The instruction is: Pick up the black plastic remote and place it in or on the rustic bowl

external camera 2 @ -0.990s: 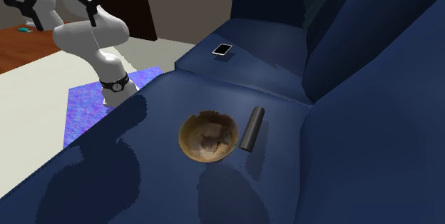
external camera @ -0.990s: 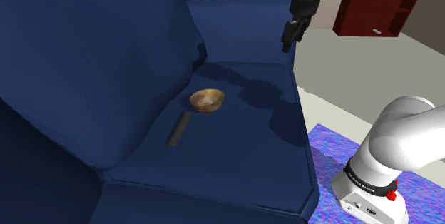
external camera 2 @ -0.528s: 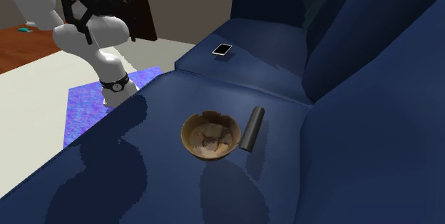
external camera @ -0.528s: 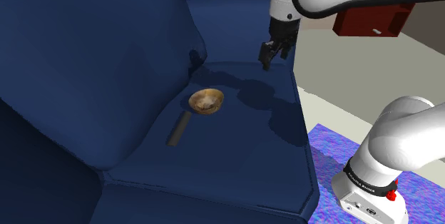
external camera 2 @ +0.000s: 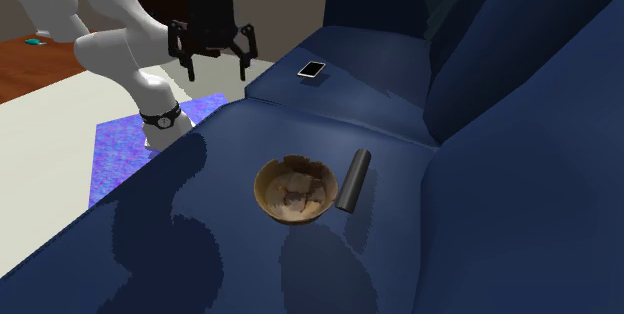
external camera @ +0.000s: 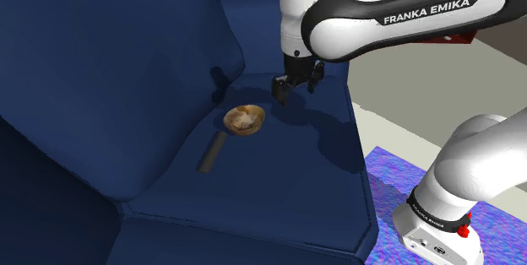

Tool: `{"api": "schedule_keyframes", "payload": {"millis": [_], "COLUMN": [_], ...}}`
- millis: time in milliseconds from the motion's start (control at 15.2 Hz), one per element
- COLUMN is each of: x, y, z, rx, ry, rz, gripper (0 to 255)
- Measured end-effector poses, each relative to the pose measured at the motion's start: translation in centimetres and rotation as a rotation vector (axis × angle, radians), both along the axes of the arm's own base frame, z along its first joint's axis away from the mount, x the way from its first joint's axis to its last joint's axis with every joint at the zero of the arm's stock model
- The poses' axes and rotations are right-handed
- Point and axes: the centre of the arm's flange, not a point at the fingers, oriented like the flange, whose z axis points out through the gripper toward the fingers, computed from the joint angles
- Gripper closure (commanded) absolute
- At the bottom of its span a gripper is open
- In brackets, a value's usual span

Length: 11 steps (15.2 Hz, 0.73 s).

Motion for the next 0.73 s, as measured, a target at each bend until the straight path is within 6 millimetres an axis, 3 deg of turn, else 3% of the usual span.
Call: {"api": "schedule_keyframes", "payload": {"millis": [726], "x": [7.5], "y": [11.3], "z": [-7.3], "rx": [-0.017], "ry": [-0.02], "rz": [-0.28], "gripper": [0]}}
